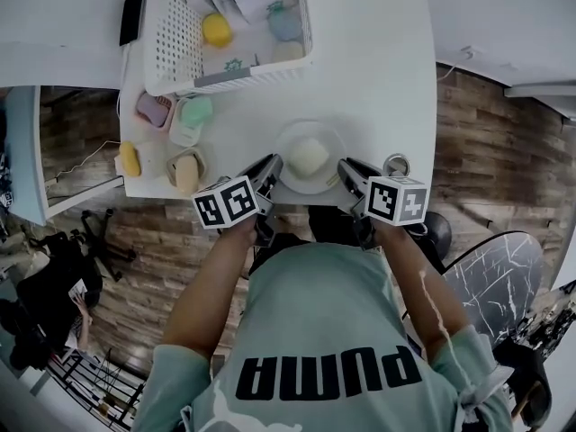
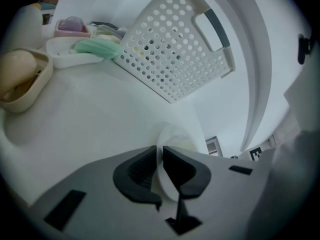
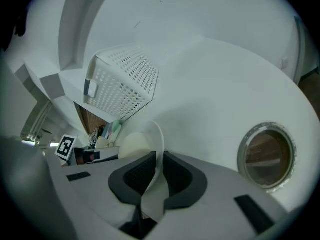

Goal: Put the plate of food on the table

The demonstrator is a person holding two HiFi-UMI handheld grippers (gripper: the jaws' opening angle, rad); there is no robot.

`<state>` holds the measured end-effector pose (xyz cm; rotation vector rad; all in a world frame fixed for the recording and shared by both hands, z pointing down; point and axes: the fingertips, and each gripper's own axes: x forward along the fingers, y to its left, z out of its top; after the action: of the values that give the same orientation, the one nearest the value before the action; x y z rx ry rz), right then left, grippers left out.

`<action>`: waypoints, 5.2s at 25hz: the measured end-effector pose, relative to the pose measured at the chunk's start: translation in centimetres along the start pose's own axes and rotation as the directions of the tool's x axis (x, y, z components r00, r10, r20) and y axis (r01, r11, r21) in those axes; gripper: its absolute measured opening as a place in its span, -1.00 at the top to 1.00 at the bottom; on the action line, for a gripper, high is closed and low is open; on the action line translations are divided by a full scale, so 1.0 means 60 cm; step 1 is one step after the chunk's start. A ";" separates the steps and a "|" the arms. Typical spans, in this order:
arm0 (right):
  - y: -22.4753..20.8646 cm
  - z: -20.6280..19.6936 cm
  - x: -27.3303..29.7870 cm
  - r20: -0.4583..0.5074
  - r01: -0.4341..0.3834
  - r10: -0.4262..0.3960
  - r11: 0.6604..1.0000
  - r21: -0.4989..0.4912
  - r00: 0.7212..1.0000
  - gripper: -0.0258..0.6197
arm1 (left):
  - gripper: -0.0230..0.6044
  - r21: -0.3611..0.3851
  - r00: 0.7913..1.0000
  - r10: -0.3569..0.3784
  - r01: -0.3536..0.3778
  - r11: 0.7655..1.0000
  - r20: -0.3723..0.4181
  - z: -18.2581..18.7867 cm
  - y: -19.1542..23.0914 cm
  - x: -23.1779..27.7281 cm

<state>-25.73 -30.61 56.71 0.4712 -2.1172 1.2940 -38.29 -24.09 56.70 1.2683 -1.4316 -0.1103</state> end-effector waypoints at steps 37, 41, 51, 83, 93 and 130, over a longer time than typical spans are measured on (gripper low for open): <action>0.117 -0.249 -0.352 0.535 0.119 -0.238 0.961 0.248 0.811 0.79 | 0.82 0.168 0.884 -0.422 0.456 0.874 -0.201 -0.222 -0.219 -0.209; 0.095 -0.290 -0.399 0.567 0.134 -0.288 0.945 0.298 0.772 0.79 | 0.82 0.186 0.856 -0.440 0.495 0.849 -0.271 -0.272 -0.254 -0.200; 0.012 -0.390 -0.548 0.630 0.134 -0.376 0.908 0.397 0.680 0.79 | 0.82 0.234 0.800 -0.447 0.560 0.794 -0.400 -0.420 -0.372 -0.161; -0.361 -0.916 -0.956 0.509 -0.024 -0.780 0.539 0.842 0.363 0.79 | 0.82 0.294 0.430 -0.137 0.784 0.547 -0.893 -1.129 -0.668 0.016; -0.457 -1.023 -0.956 0.398 -0.064 -0.843 0.404 0.913 0.363 0.78 | 0.81 0.356 0.399 0.011 0.804 0.476 -0.917 -1.265 -0.652 0.081; -0.278 -0.951 -0.983 0.294 0.509 -0.956 0.249 0.824 -0.008 0.90 | 0.91 0.464 0.443 -0.140 0.830 -0.310 -0.886 -1.157 -0.696 -0.092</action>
<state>46.11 11.69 48.47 2.5612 -1.3041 0.8306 38.07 2.05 47.84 2.8786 0.1333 0.7710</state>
